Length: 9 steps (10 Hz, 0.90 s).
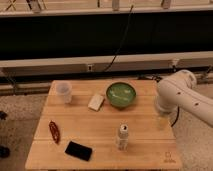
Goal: Knock the bottle over
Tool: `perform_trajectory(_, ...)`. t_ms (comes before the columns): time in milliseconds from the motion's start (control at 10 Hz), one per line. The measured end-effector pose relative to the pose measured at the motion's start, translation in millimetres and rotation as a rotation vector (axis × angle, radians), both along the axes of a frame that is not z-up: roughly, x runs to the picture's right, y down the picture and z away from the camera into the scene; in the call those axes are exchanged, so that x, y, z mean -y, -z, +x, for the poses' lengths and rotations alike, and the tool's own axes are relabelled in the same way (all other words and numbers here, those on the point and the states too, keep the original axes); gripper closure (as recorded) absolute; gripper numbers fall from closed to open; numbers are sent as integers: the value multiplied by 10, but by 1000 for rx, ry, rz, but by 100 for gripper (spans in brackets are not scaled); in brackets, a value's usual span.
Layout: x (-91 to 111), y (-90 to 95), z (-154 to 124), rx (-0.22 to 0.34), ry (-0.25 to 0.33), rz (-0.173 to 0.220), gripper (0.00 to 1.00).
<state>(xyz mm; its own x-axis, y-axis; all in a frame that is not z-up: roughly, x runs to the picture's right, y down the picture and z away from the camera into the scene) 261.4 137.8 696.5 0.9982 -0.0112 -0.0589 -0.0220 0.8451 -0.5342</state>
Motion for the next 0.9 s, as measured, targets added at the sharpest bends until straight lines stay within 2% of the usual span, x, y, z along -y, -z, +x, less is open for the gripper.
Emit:
perform_trajectory(600,-160,-12,-262,-11,48,-2,20)
perform_trajectory(900,-218,-21,-539,-6,80,-11,20)
